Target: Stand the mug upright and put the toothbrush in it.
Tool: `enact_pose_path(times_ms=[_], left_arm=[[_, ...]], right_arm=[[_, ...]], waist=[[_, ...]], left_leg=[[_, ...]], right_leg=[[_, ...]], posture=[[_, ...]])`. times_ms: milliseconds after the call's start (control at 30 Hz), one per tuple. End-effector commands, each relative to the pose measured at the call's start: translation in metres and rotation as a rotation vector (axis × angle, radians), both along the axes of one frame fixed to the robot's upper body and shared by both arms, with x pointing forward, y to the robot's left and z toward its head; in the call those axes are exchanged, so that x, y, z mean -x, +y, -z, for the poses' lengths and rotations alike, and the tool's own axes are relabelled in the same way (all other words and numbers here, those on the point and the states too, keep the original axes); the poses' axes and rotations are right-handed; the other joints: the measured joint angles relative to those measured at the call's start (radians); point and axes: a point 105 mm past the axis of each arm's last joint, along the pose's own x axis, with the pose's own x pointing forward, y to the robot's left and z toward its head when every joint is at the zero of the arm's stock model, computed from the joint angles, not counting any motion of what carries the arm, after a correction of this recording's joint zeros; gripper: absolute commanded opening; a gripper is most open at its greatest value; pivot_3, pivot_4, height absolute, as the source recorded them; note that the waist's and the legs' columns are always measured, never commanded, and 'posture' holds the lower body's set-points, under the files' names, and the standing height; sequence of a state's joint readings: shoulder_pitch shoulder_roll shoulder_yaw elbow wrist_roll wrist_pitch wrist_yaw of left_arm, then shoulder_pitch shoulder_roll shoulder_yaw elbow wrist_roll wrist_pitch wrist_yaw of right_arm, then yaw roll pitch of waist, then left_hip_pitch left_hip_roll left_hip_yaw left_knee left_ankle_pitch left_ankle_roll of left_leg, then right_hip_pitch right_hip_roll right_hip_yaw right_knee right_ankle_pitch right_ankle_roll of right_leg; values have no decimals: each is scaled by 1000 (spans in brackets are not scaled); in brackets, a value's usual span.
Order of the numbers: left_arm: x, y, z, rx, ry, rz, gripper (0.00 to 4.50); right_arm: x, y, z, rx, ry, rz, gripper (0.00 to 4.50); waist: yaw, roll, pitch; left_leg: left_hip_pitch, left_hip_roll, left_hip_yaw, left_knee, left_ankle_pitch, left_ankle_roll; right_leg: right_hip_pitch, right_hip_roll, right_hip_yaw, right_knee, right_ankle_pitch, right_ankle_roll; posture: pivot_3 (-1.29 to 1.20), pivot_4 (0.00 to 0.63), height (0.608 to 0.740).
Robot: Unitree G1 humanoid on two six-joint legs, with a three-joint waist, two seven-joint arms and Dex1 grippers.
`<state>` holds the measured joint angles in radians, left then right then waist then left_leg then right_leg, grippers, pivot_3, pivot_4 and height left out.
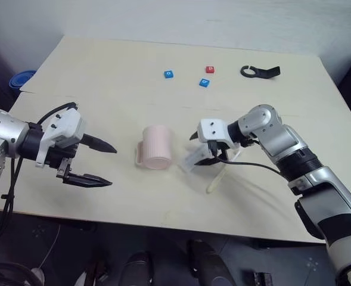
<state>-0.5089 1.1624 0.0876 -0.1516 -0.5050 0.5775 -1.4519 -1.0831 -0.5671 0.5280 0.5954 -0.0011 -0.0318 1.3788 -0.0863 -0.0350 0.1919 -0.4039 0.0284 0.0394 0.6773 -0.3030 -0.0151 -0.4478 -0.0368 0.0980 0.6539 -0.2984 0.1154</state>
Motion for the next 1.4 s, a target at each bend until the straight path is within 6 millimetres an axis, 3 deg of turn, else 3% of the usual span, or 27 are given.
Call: enact_pose_path(times_ms=[33,333,633,733,933,1233,1400], left_arm=[[8,3,-13,3,-63,-22,4500],[13,-4,-15,36,-95,-49,4500],[11,-11,-16,50,-109,-43,4500],[9,-14,-18,55,-118,-38,4500],[0,-15,-17,48,-136,-60,4500],[-6,-21,-19,66,-146,-38,4500],[-9,-25,-20,83,-156,-22,4500]], right_arm=[[-3,2,-14,32,-43,-78,4479],[-13,25,2,36,-40,-102,4479],[-21,24,28,89,12,-29,4479],[-19,27,30,67,31,-28,3994],[-15,30,32,29,76,-34,2162],[-14,27,33,-8,91,-12,1955],[-20,28,5,-122,25,30,1955]], waist=[[-5,0,0],[-22,0,0],[-31,0,0],[-32,0,0],[-40,1,0],[-45,1,0],[-47,1,0]], left_leg=[[0,0,0,2,-1,1],[6,-1,-1,5,-1,2],[6,-1,-2,4,0,1],[12,-1,-2,3,-1,1],[18,1,-3,2,-1,0],[18,1,-4,2,-2,-1],[18,1,-4,2,-2,-1]], right_leg=[[0,-2,-4,1,0,0],[3,-2,-7,8,-1,-2],[4,-2,-7,9,-1,-2],[9,-2,-7,8,-1,-2],[17,5,-8,6,-1,-2],[17,5,-8,7,-1,-2],[17,5,-8,7,-1,-2]], posture=[[0,150,740],[0,150,740],[0,150,740],[0,150,740],[0,150,740],[0,150,740],[0,150,740]])
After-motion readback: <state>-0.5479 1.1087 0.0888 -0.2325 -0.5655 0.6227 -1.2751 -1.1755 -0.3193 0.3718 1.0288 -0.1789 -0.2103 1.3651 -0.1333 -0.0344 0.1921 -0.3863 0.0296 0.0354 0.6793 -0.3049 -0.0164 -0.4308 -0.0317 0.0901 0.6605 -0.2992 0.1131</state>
